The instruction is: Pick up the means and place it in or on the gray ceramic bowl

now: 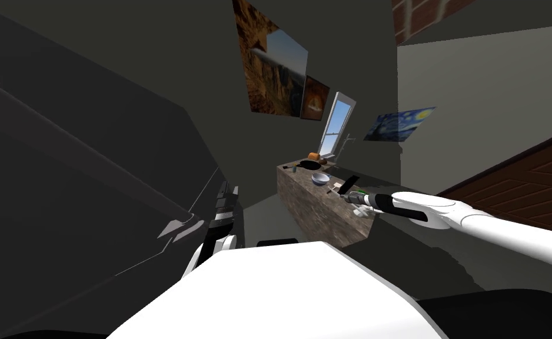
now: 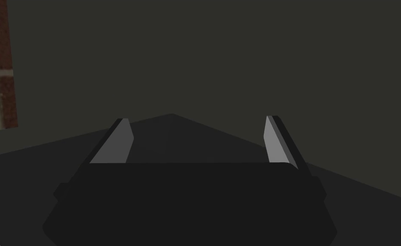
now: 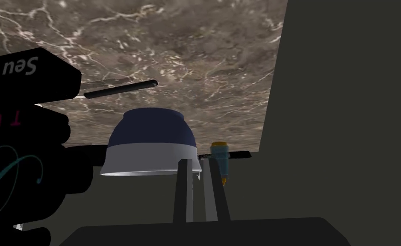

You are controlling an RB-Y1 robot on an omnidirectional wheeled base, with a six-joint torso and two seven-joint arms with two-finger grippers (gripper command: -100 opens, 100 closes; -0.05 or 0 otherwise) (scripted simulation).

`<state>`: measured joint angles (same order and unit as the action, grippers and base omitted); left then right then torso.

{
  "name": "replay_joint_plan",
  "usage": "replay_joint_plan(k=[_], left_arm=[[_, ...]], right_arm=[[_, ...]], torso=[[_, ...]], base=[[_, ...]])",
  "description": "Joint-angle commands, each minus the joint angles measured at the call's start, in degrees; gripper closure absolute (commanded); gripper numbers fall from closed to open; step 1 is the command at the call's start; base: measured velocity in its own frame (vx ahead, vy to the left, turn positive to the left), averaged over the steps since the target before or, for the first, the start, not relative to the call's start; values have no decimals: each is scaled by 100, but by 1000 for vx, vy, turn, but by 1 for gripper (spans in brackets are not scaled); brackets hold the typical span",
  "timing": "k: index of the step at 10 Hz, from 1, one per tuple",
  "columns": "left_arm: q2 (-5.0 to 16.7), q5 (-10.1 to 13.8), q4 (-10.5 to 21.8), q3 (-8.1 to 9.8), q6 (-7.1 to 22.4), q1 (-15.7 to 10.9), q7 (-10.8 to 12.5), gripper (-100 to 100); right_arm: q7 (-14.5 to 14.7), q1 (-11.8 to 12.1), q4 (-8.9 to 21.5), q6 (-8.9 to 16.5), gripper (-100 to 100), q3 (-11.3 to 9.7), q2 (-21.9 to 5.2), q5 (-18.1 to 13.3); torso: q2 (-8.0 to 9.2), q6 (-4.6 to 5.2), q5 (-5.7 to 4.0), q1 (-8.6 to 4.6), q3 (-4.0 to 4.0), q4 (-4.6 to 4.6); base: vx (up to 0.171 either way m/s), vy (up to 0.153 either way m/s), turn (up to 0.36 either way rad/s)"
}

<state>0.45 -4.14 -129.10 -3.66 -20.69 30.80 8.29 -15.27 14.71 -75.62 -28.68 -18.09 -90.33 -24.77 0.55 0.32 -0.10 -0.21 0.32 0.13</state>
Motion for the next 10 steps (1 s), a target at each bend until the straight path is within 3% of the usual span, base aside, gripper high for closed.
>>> replay_joint_plan(k=[1, 4, 10], left_arm=[[0, 0, 0, 0, 0, 0, 0, 0], [2, 0, 0, 2, 0, 1, 0, 0], [2, 0, 0, 2, 0, 2, 0, 0]], right_arm=[[-73, 47, 16, -68, 100, 61, -159, 96], [-4, 43, 69, -366, 100, 82, -329, 115], [278, 69, 111, -917, 100, 144, -437, 11]], torso=[[0, 0, 0, 0, 0, 0], [-21, 3, -24, -87, -12, -6], [-61, -1, -34, -122, -37, -17]], base=[[-120, -110, 76], [-83, -257, 101], [-62, -251, 106]])
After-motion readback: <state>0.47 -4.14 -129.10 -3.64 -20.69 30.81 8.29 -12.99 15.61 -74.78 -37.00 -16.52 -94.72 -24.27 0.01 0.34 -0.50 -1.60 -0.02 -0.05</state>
